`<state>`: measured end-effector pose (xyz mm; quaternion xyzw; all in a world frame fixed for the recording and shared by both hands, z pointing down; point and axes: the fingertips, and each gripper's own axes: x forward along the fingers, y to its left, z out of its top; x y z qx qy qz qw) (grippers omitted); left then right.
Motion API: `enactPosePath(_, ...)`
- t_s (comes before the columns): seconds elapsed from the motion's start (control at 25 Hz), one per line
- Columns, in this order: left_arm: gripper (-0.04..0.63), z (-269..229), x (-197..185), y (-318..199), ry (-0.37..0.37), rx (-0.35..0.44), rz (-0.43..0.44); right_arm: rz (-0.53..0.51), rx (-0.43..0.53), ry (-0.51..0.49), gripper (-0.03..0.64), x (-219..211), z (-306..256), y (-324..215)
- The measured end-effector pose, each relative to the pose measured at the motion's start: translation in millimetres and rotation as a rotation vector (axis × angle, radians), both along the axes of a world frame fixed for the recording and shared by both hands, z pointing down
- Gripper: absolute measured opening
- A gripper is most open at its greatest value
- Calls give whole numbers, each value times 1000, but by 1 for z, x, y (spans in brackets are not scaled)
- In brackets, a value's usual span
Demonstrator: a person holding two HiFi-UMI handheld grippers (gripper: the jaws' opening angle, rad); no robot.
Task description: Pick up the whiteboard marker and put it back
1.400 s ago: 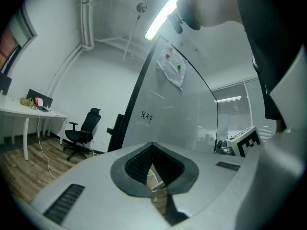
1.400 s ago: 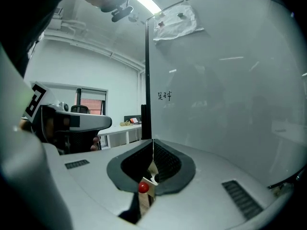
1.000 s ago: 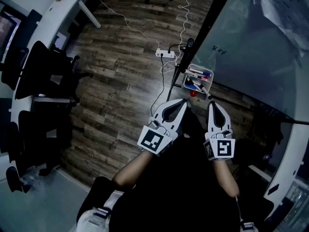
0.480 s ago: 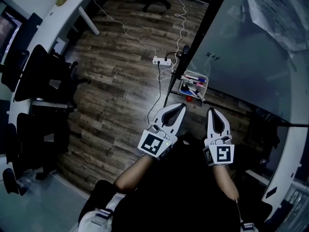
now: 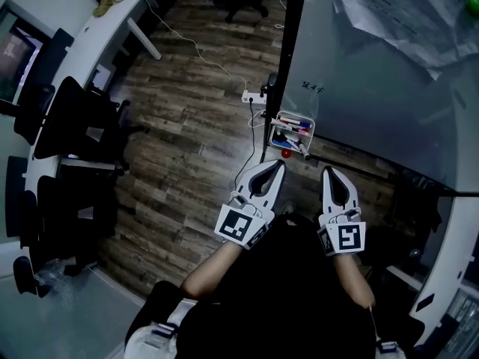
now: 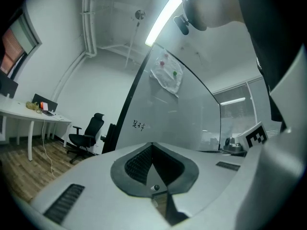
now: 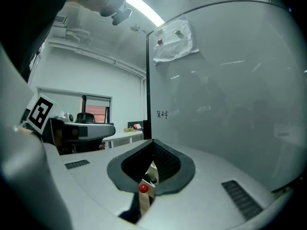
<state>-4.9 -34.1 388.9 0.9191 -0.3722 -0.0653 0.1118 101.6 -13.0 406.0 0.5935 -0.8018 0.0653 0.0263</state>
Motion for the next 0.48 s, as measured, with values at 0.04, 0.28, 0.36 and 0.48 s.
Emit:
enactPosePath(0.04, 8, -2, 1, 0, -5, 2, -4, -3, 2, -8, 14, 2, -2, -1)
enactPosePath(0.28, 8, -9, 7, -7, -32, 13, -24, -51, 31, -36, 14, 9, -8, -8)
enactPosePath(0.36, 8, -9, 8, -9, -43, 18, -28, -63, 47, -43, 14, 10, -8, -9)
enactPosePath(0.48, 8, -9, 10, -10, -57, 9, -32, -55, 22, -47, 14, 12, -7, -11)
